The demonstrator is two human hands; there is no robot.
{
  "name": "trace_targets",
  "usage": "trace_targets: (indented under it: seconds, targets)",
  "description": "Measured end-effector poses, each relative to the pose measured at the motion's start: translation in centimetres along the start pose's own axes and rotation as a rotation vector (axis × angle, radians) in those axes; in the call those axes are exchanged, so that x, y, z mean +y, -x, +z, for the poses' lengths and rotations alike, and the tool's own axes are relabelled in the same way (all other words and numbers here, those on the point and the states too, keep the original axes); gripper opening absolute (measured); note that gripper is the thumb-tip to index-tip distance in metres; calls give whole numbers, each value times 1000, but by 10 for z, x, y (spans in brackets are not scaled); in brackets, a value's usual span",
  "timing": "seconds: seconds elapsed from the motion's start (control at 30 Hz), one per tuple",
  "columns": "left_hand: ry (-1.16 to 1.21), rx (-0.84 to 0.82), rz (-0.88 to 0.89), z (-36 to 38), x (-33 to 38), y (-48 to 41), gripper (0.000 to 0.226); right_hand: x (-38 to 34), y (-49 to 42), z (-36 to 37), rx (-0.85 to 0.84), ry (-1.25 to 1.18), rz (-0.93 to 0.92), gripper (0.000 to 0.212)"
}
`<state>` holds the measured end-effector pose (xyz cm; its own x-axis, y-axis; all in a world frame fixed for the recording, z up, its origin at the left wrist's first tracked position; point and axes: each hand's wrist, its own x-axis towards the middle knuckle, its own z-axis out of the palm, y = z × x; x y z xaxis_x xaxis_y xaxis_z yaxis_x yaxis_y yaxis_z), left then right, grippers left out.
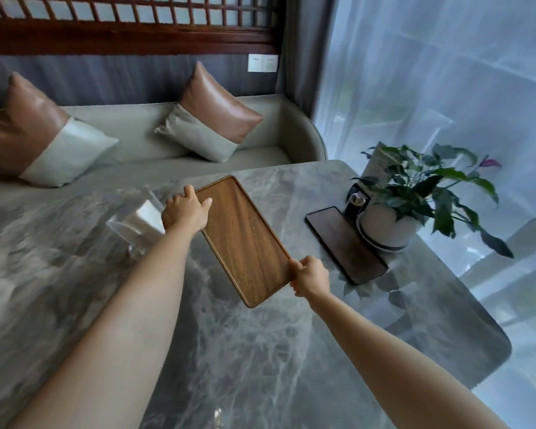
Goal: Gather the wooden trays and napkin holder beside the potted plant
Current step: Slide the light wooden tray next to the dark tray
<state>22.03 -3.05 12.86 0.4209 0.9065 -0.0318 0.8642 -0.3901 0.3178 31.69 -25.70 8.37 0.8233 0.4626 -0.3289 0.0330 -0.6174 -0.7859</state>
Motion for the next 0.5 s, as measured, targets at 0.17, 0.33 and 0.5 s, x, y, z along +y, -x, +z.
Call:
trace_targets:
  seconds: [0.17, 0.33, 0.5]
  targets:
    - [-37, -72, 45, 49, 55, -4, 54, 34, -26, -36, 59, -1, 90, 34]
    - [-83, -141, 56, 98, 90, -9, 58, 63, -49, -58, 88, -32, 189, 29]
    - [-100, -205, 75, 140, 113, -15, 56, 90, -72, -67, 88, -5, 253, 30]
